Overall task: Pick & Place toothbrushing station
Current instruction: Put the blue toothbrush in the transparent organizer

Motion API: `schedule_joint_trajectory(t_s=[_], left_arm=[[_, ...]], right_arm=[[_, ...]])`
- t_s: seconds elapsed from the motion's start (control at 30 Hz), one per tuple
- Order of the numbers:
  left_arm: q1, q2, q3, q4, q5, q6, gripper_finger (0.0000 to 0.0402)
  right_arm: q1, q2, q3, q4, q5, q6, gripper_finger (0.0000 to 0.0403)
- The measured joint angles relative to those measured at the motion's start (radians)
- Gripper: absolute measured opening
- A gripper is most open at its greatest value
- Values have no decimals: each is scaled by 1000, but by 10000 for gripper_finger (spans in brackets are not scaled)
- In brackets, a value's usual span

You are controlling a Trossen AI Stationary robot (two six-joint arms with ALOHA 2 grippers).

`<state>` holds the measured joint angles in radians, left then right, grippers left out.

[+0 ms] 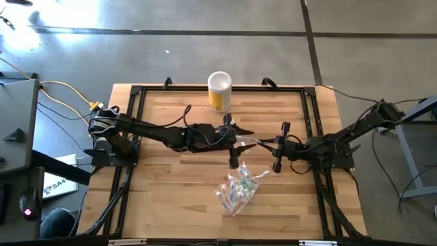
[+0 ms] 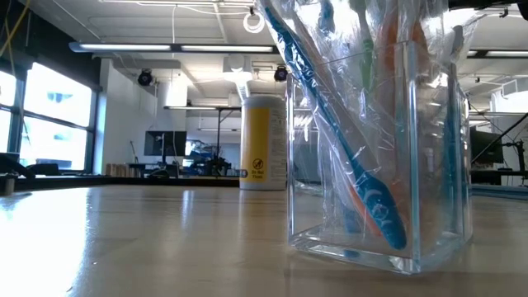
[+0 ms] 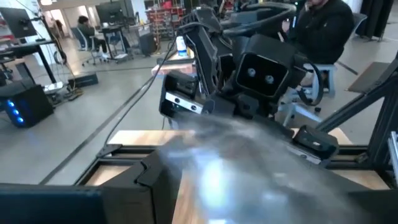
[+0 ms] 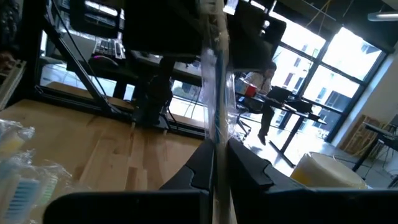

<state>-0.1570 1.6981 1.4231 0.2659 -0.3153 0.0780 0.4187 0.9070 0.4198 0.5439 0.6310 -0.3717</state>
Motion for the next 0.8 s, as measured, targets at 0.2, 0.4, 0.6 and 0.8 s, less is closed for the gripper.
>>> schedule_joint_trajectory(t_s=[0.2, 0.4, 0.6, 0.8], left_arm=[[-8, 0, 0, 8, 0, -3, 189], [-25, 0, 0, 0, -5, -3, 132], [-48, 0, 0, 13, -8, 37, 20], [-66, 1, -1, 22, -32, 40, 14]], right_arm=[[50, 0, 0, 29, 0, -49, 17], [81, -1, 0, 37, 3, -77, 17], [85, -1, 1, 28, -4, -78, 21], [85, -1, 2, 7, -9, -84, 30]])
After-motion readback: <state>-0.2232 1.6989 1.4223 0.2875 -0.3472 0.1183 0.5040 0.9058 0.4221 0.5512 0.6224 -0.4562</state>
